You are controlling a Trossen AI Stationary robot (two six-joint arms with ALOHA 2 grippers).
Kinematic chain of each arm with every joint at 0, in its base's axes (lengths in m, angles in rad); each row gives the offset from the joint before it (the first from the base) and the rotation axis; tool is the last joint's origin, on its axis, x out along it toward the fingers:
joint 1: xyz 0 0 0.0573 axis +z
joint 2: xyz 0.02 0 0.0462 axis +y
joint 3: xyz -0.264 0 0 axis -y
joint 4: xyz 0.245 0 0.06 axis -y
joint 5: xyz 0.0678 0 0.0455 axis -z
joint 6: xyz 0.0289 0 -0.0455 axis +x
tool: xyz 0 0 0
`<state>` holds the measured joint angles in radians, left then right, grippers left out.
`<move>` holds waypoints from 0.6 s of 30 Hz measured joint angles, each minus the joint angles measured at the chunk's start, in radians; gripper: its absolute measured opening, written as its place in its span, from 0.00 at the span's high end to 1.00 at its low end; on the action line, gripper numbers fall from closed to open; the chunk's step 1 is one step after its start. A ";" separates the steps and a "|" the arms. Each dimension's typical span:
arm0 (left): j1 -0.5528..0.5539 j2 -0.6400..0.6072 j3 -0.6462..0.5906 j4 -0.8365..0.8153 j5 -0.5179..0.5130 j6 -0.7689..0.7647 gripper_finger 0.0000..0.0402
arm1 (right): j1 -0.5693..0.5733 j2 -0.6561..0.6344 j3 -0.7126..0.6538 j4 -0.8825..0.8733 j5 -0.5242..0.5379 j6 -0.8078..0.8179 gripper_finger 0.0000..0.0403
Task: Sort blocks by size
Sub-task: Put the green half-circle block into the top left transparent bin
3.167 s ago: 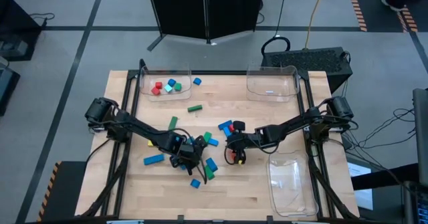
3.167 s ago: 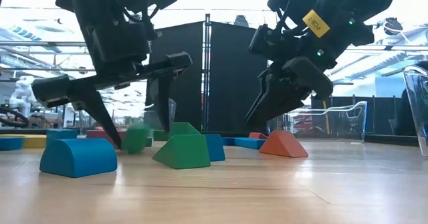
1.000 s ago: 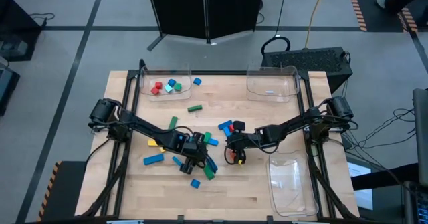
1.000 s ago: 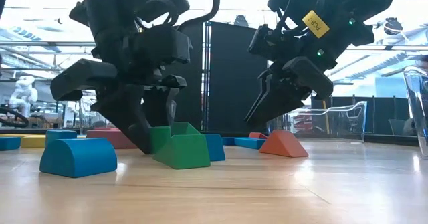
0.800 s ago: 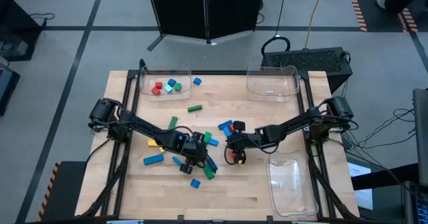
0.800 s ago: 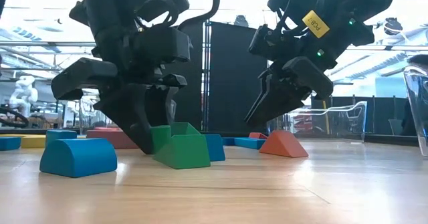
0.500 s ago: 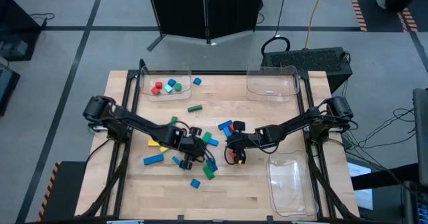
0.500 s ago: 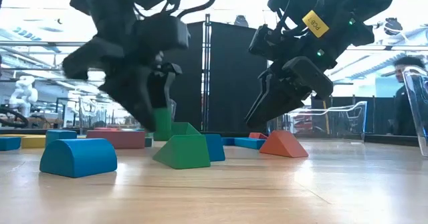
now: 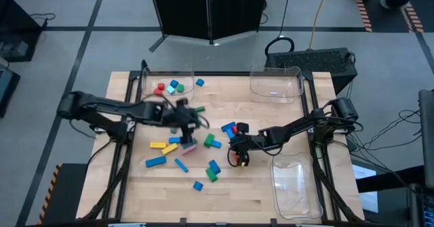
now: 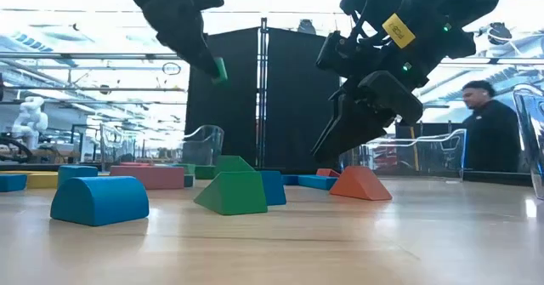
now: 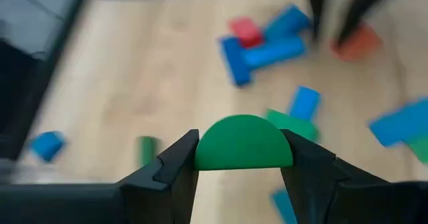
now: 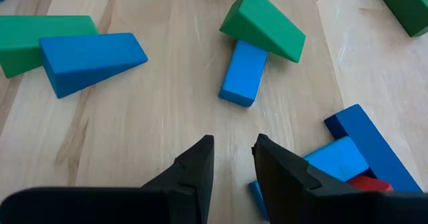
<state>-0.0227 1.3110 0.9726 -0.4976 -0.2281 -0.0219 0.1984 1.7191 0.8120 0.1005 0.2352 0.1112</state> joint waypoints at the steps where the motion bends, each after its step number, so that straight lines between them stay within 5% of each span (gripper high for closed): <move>1: 0.022 -0.023 0.000 0.003 -0.006 0.000 0.55 | 0.000 0.000 0.000 0.000 0.000 0.000 0.75; 18: 0.498 -0.099 0.000 -0.016 -0.060 -0.088 0.55 | 0.000 0.000 0.000 0.001 0.000 0.000 0.75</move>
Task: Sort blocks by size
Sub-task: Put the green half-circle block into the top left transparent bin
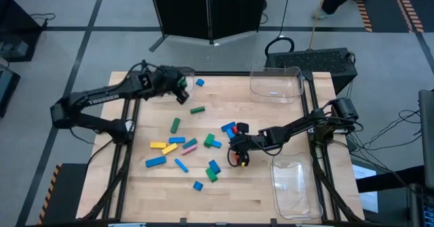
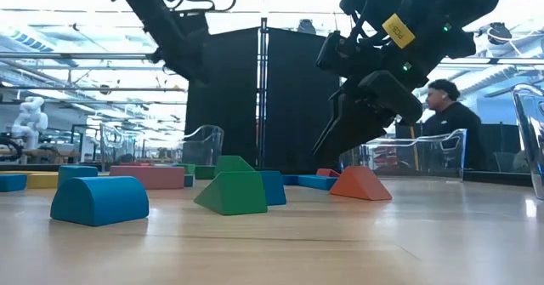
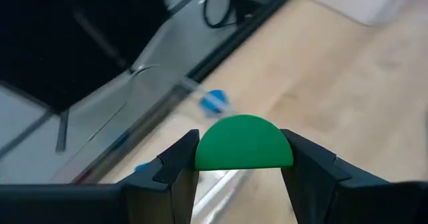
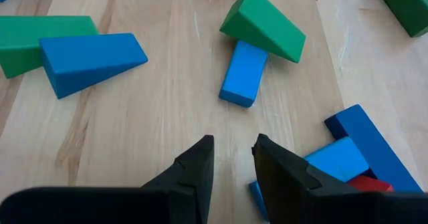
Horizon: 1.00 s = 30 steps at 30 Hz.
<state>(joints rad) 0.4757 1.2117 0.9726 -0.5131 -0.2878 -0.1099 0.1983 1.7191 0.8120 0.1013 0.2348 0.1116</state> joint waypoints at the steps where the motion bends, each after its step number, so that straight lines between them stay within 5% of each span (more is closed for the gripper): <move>1: 0.027 0.003 0.000 -0.001 0.004 -0.011 0.55 | 0.000 0.000 0.000 0.000 0.000 0.000 0.75; 15: 0.340 0.174 0.000 0.007 0.150 -0.068 0.55 | 0.000 0.000 0.000 -0.001 0.000 0.008 0.75; 30: 0.428 0.349 0.000 -0.022 0.234 -0.047 0.55 | 0.000 0.000 0.000 -0.010 0.000 0.008 0.75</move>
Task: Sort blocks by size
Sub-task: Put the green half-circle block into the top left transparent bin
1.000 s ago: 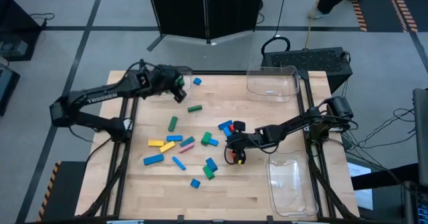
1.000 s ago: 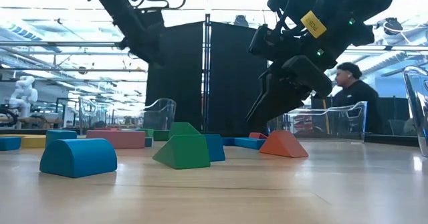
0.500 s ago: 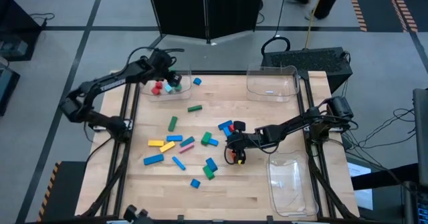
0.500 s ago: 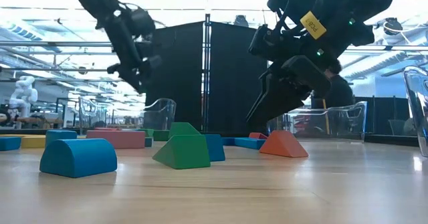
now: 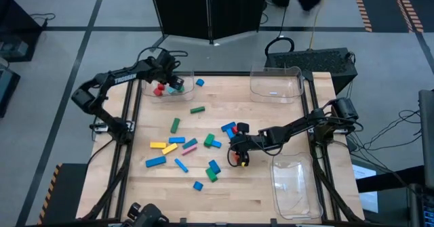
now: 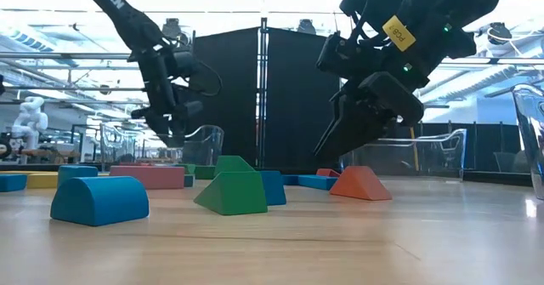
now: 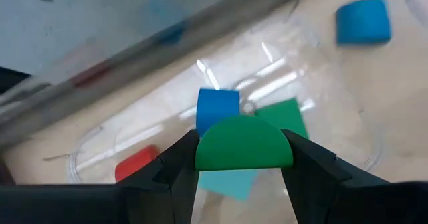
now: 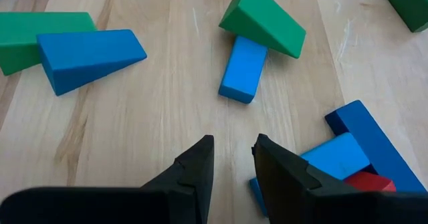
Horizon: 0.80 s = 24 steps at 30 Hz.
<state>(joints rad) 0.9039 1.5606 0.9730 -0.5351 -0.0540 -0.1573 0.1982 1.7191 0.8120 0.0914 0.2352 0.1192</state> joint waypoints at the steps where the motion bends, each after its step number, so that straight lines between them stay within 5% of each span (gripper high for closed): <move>1: 0.000 0.006 0.000 -0.008 0.000 0.013 0.55 | 0.000 0.000 0.000 0.000 0.000 0.000 0.75; 17: -0.002 0.025 0.000 -0.067 -0.003 0.058 0.55 | 0.000 0.000 0.000 0.000 0.000 0.010 0.75; 24: -0.002 0.025 0.000 -0.069 -0.006 0.035 0.42 | 0.000 0.000 0.000 0.000 0.000 0.011 0.75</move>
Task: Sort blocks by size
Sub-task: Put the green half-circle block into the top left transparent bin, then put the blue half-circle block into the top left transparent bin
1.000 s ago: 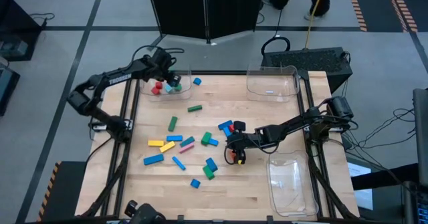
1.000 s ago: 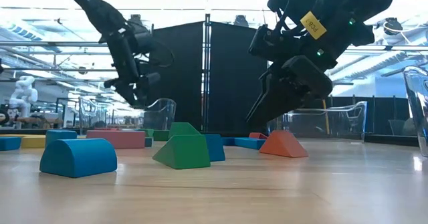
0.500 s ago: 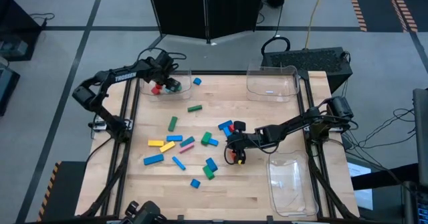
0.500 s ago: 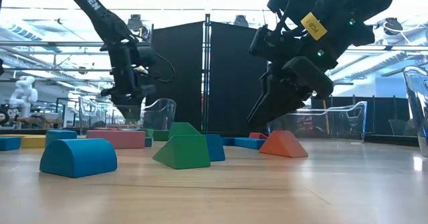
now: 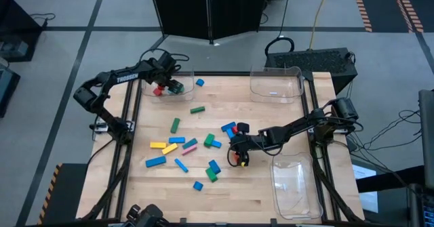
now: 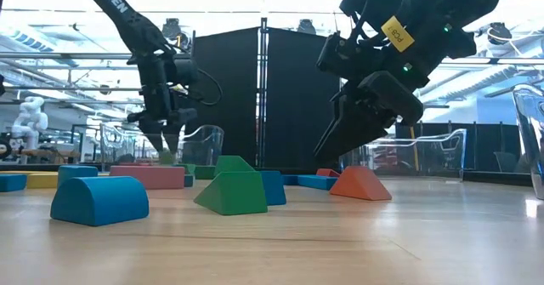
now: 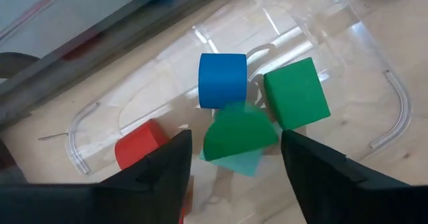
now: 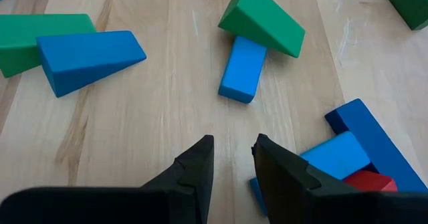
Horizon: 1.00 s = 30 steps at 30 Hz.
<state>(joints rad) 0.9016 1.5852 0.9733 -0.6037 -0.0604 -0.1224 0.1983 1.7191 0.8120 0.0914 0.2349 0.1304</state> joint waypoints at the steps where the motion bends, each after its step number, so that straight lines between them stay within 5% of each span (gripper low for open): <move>1: 0.000 0.000 0.000 -0.001 0.000 0.000 0.40 | 0.000 0.000 0.000 -0.002 0.000 0.002 0.75; 17: -0.047 -0.117 0.000 -0.068 -0.007 -0.012 0.36 | 0.000 0.000 0.000 -0.006 0.000 0.008 0.75; 30: -0.365 -0.363 0.000 -0.222 0.046 -0.110 0.36 | 0.000 0.000 0.000 0.010 0.002 0.008 0.75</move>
<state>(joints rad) 0.5365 1.2221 0.9733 -0.8253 -0.0144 -0.2328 0.1982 1.7191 0.8116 0.1017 0.2365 0.1383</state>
